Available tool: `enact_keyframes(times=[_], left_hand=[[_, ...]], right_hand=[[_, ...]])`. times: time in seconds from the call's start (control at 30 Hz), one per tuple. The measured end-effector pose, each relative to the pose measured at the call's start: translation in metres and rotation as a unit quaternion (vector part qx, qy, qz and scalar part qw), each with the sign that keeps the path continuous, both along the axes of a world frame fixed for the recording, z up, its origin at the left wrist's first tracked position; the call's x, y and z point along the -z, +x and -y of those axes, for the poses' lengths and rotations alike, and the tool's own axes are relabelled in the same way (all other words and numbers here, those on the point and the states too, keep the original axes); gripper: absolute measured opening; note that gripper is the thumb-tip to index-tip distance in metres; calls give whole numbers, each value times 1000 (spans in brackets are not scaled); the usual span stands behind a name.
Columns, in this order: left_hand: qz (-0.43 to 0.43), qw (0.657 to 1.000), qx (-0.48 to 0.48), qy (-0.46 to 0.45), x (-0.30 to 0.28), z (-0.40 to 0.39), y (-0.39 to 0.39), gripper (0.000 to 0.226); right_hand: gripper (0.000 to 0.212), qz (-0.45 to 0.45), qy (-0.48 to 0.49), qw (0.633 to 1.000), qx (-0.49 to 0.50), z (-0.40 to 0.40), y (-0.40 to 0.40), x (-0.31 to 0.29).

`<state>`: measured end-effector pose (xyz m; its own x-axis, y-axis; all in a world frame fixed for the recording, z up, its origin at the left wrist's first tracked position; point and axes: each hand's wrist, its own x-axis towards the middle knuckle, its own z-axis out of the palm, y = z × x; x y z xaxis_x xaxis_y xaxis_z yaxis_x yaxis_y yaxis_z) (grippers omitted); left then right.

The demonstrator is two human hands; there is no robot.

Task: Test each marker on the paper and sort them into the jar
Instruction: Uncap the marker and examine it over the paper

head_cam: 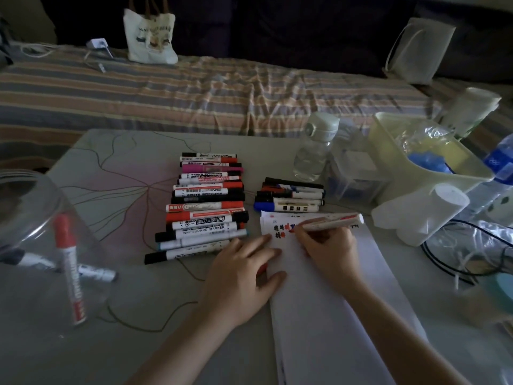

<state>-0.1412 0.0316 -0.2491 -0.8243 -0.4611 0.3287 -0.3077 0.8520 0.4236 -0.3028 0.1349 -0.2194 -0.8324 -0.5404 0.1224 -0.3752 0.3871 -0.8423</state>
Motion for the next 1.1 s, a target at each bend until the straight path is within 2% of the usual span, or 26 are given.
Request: enact_keyframes(times=[0.5, 0.77, 1.1], left_hand=[[-1, 1000, -5, 7, 0, -1, 0, 49], [5, 1000, -5, 10, 0, -1, 0, 50], [4, 1000, -4, 15, -1, -2, 0, 50]], right_hand=[[16, -42, 25, 999, 7, 3, 1, 5], [10, -22, -15, 1000, 5, 2, 2, 3], [11, -52, -8, 998, 19, 2, 1, 7]])
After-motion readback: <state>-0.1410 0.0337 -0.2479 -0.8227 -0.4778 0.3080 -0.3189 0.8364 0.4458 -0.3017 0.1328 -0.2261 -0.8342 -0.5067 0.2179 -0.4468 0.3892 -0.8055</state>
